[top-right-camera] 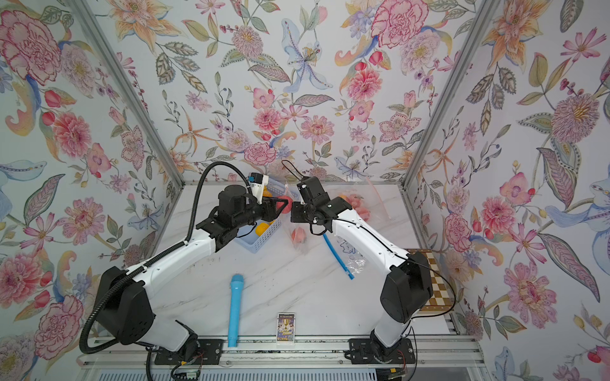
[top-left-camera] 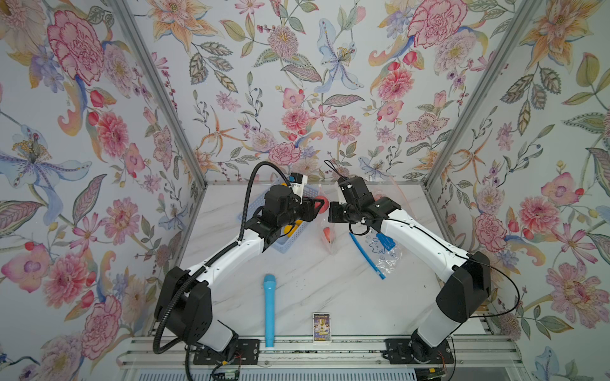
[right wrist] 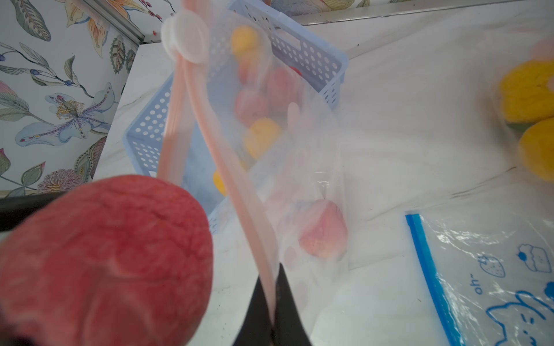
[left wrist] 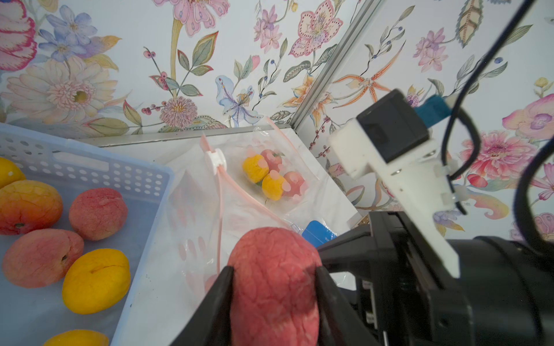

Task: Place the peach in a zip-top bag and seal the zipper
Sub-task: Place the peach in the zipper food storage bag.

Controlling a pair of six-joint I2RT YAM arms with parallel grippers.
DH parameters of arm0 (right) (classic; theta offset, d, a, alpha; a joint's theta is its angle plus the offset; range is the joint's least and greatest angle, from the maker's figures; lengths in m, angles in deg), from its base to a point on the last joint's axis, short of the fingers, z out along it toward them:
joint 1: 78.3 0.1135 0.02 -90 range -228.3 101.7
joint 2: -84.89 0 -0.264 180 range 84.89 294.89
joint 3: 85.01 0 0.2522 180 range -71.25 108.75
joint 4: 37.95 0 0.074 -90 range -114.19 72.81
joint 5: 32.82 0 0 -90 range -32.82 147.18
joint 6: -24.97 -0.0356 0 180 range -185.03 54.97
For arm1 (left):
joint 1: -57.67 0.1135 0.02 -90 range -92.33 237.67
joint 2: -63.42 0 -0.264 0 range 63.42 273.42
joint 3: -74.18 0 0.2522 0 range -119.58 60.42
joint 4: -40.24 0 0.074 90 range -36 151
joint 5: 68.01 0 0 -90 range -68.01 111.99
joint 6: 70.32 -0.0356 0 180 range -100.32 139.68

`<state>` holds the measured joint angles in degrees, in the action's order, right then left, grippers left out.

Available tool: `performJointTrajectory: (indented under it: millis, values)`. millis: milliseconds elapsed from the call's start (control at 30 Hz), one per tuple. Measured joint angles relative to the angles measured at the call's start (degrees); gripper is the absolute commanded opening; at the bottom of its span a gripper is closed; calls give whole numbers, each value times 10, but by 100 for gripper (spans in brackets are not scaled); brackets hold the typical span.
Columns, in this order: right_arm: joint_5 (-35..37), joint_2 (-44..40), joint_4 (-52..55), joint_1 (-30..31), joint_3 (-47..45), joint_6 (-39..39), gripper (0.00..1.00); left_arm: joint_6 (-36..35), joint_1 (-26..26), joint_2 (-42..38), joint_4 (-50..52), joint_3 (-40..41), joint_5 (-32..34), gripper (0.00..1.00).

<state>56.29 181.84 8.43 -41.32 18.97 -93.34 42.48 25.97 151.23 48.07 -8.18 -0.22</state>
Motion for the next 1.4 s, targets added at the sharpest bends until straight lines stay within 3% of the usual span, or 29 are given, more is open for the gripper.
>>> performJointTrajectory:
  millis: [233, 367, 500, 767, 1033, 1233, 1400]
  values:
    - [-2, 0, -8, 0, -2, -5, 0, -25, -10, 12, 56, 0, 38, 48]
    - [-2, 0, -8, 0, -3, -9, 0, -38, -14, 30, 73, 0, 51, 66]
    - [-2, 0, -10, 0, -5, -13, 0, -38, -14, 36, 81, 0, 45, 76]
    - [4, 0, -12, 0, -19, -21, 0, -35, -14, -5, 76, 0, 50, 78]
    - [5, 0, -12, 0, -20, -22, 0, -54, 6, -68, 85, 3, 131, 78]
    - [5, 0, -12, 0, -20, -26, 0, -59, 76, -25, 102, 1, 154, 78]
    - [5, 0, -12, 0, -20, -26, 0, -65, 118, 77, 116, -43, 154, 79]
